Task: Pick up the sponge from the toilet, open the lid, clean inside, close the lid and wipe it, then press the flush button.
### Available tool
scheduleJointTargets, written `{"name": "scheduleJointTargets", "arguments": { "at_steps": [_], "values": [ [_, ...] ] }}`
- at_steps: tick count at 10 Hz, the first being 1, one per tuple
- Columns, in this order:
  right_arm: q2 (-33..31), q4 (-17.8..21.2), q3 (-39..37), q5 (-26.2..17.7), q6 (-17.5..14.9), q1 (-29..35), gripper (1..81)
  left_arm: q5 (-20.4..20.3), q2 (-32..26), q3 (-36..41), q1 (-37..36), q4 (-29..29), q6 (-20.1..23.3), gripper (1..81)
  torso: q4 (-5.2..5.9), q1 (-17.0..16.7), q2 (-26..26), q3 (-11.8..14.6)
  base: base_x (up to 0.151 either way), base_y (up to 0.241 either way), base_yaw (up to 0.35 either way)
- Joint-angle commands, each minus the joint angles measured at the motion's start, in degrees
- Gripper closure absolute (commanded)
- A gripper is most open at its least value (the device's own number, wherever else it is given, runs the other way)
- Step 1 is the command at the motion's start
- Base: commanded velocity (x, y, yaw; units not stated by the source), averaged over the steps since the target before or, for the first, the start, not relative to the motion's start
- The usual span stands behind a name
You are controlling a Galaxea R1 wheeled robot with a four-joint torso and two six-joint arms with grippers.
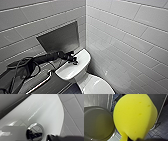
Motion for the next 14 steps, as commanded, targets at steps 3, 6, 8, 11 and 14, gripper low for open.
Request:
{"name": "scheduleJointTargets", "arguments": {
  "at_steps": [3, 6, 8, 11, 14],
  "values": [
    [-0.8, 0.0, 0.8, -4.4, -0.4, -0.6, 81.1, -6.4, -10.7, 4.5, -9.6, 2.6, 1.0, 81.1, -0.02, 0.0, 0.0, 0.0, 0.000, 0.000, 0.000],
    [-0.6, 0.0, 0.6, -4.5, -0.4, -0.6, 81.1, -8.9, -10.7, 1.4, -8.8, 2.9, 1.0, 81.1, -0.02, 0.0, 0.0, 0.0, 0.000, 0.000, 0.000],
    [-0.5, 0.0, 0.6, -4.6, -0.4, -0.7, 81.1, -13.7, -10.7, 0.5, -7.9, 3.0, 0.9, 81.1, -0.02, 0.0, 0.0, 0.0, 0.000, 0.000, 0.000],
    [-0.2, 0.0, 0.5, -4.7, -0.4, -0.8, 81.1, -14.2, -11.4, -0.8, -7.3, 3.2, 1.0, 81.1, -0.02, 0.0, 0.0, 0.0, 0.000, 0.000, 0.000],
    [0.3, 0.0, 0.5, -4.9, -0.4, -0.6, 81.1, -13.9, -13.1, -0.8, -6.6, 3.5, 1.1, 81.1, -0.02, 0.0, 0.0, 0.0, 0.000, 0.000, 0.000]
  ]
}}
